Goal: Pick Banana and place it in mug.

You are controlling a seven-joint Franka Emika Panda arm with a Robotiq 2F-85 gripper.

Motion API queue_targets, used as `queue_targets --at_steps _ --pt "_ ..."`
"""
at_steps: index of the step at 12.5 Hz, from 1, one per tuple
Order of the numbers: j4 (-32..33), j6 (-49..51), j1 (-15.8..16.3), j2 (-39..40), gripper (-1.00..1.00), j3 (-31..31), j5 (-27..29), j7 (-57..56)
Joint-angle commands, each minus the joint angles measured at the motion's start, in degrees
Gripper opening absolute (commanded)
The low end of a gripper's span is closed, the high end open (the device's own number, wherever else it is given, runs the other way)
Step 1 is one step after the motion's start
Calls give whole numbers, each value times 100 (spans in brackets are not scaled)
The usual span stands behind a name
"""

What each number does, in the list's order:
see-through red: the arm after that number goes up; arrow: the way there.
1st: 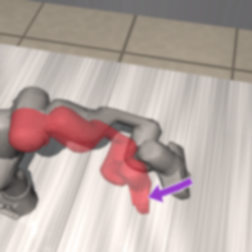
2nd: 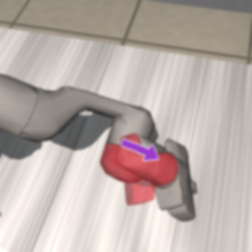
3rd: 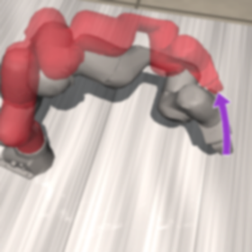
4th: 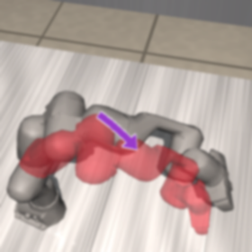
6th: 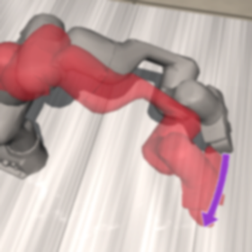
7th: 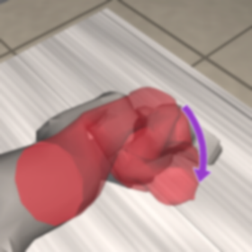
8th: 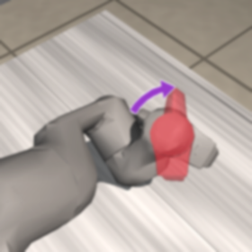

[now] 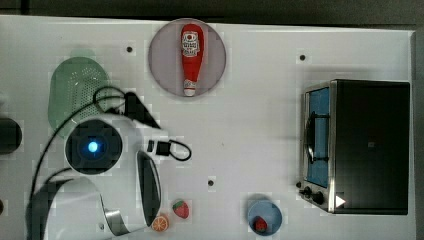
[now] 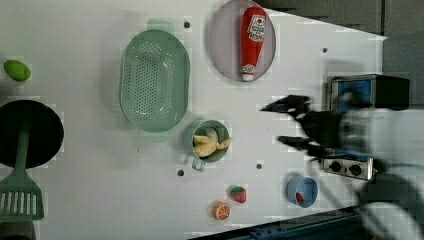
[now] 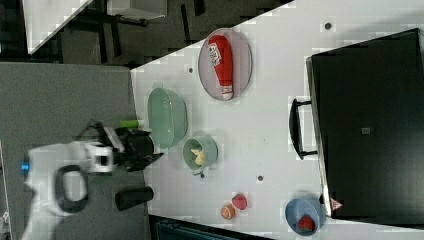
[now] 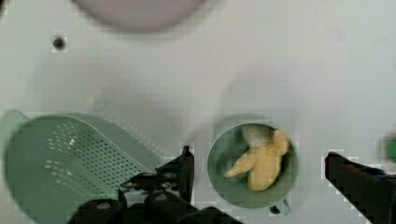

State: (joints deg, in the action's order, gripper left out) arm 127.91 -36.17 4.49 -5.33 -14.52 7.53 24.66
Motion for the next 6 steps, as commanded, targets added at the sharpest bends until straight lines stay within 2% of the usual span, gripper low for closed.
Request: queue_targets --at_steps 1,3,6 --pt "-838 1166 -320 -375 100 753 -59 -510" --pt "-1521 2220 -364 -444 100 1246 -247 -1201" --pt "-2401 3055 -372 -436 100 1764 -607 -1400"
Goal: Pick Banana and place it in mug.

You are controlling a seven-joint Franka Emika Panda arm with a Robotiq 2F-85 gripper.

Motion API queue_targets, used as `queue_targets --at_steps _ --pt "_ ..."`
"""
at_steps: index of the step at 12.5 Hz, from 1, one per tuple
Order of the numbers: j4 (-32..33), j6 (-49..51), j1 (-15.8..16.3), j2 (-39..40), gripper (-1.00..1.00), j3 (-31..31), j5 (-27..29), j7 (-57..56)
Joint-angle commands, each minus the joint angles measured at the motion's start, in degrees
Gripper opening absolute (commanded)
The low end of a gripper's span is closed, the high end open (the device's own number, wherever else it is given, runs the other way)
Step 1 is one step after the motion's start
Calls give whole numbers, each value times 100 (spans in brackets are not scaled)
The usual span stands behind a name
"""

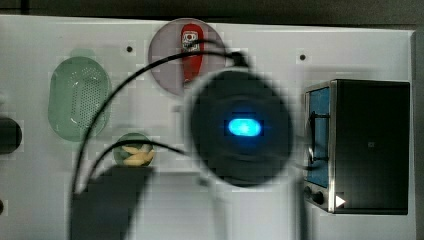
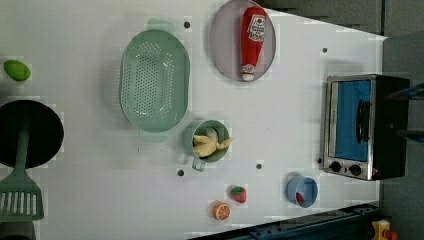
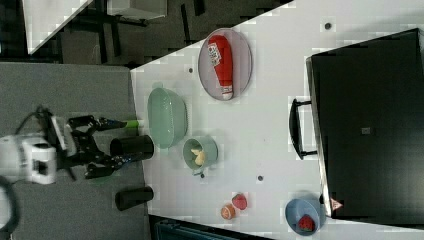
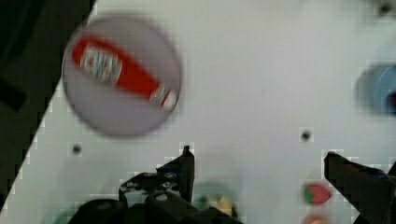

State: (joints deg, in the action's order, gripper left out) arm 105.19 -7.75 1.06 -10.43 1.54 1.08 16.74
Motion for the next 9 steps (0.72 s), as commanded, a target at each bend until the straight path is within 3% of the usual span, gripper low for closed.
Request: queue_targets --at_steps 1,3,9 --pt "-245 386 -31 85 100 186 -128 -612" --pt "-283 570 -31 75 100 226 -421 -764" --pt "-273 565 -24 80 100 218 -379 -777"
